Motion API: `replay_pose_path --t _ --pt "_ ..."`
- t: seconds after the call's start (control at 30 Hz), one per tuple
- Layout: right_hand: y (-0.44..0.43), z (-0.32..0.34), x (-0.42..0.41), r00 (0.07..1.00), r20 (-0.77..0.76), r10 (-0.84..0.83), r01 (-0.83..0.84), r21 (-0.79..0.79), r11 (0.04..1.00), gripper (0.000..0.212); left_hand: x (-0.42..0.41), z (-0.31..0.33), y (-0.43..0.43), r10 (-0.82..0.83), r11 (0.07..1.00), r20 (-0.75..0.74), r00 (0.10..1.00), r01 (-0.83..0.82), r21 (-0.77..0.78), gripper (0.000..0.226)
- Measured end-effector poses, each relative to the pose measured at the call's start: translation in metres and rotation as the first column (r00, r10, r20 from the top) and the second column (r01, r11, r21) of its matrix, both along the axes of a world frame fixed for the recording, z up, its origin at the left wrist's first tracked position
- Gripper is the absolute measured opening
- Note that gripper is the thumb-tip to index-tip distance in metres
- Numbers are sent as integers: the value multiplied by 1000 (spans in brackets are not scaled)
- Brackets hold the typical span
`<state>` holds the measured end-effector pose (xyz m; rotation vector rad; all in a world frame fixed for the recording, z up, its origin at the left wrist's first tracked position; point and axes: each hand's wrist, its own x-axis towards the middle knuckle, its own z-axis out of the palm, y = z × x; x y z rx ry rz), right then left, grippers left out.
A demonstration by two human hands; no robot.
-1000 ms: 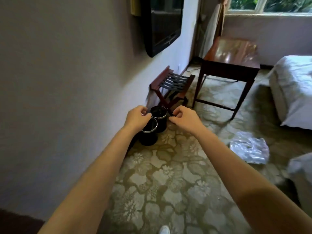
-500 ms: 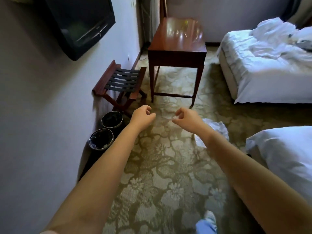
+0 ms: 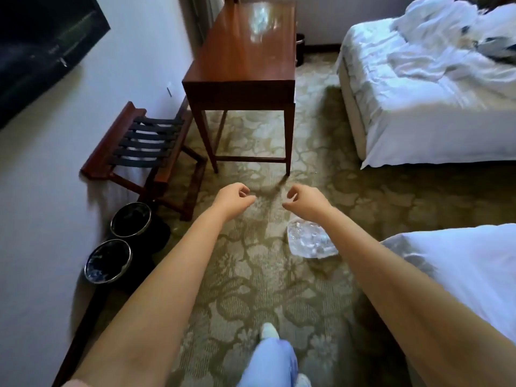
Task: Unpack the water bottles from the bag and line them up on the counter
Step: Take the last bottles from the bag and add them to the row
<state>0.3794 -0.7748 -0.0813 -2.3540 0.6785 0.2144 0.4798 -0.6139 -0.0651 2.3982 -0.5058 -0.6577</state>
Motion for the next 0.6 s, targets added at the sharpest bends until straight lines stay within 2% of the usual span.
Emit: replay_pose_path --t 0.33,0.6 --pt "-166 -81 135 992 -126 13 -11 11 1000 33 140 -101 -159 55 998 -137 989 -50 38 37" --pt "-257 -163 198 972 -228 66 -54 61 997 32 187 -180 -257 24 990 -205 978 5 140 36"
